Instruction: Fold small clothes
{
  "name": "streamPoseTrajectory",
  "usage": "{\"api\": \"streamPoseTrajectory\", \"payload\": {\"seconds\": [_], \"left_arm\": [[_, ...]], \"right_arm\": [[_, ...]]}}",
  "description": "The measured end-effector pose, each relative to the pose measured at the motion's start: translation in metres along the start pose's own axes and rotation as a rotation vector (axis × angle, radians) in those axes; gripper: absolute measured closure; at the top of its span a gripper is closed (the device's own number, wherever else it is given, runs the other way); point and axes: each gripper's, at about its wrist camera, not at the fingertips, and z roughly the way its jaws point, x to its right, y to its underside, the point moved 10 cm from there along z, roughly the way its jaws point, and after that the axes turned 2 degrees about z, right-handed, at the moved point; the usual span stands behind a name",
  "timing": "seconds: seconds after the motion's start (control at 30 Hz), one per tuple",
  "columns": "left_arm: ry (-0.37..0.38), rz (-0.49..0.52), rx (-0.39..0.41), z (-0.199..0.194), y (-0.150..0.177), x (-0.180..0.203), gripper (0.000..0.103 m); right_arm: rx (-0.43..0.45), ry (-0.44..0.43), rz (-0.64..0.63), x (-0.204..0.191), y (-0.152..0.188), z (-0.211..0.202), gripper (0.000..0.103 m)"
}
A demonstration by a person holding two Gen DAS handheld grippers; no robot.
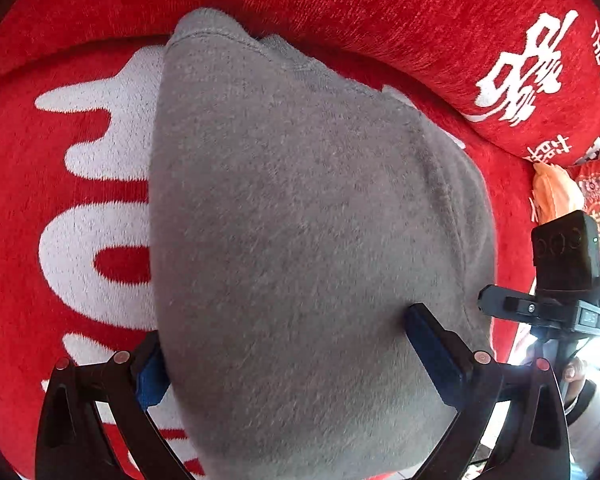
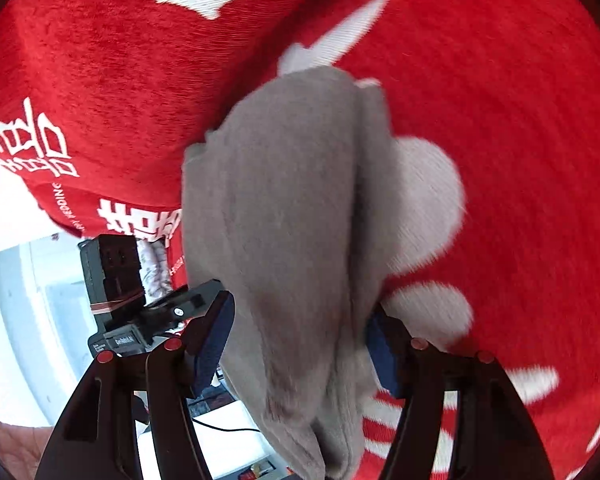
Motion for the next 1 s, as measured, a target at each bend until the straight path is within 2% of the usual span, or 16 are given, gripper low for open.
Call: {"api": "streamPoseTrajectory", "payload": {"seconds": [0.13,0.2,0.23,0.27,0.37,0.43,0.47,0.57,0.8,0.9,1.0], "left_arm": [[-0.009,0.003,0.015,0.001,0.002,0.0,0.001],[-0.02,0.007,0.018,0.001,0.005,0.004,0.001],[-0.027,0.008,0.023,0.0,0.005,0.006,0.006],[-0.035,0.011,0.032,-0.002,0.005,0.007,0.009],[-0.038,0.03,0.072,-0.014,0.007,0.009,0.031],[-0.028,0.038,0.091,-0.024,0.009,0.008,0.051],[-0.013,0.038,0.099,-0.03,0.01,0.008,0.053],[0.038,0.045,0.112,-0.047,0.014,0.008,0.055],[0.035,0.068,0.125,-0.1,0.044,-0.018,0.055],[0.009,0.064,0.127,-0.124,0.059,-0.044,0.055],[-0.036,0.059,0.124,-0.137,0.076,-0.078,0.055]], "right_arm": [[0.008,-0.053,0.007,-0.006,-0.006,0.008,0.032],[0.013,-0.045,0.016,-0.007,-0.005,0.011,0.038],[0.009,-0.038,0.023,-0.006,-0.003,0.009,0.059],[0.008,-0.035,0.042,-0.005,-0.002,0.011,0.067],[0.022,-0.093,0.062,-0.014,0.001,0.007,0.072],[0.03,-0.127,0.055,-0.03,0.006,0.005,0.072],[0.033,-0.136,0.05,-0.036,0.008,0.005,0.072],[0.052,-0.162,0.025,-0.062,0.017,0.003,0.072],[0.064,-0.189,-0.007,-0.119,0.058,0.019,0.072],[0.05,-0.211,0.001,-0.131,0.077,0.035,0.072],[0.018,-0.22,0.013,-0.144,0.094,0.071,0.072]]}}
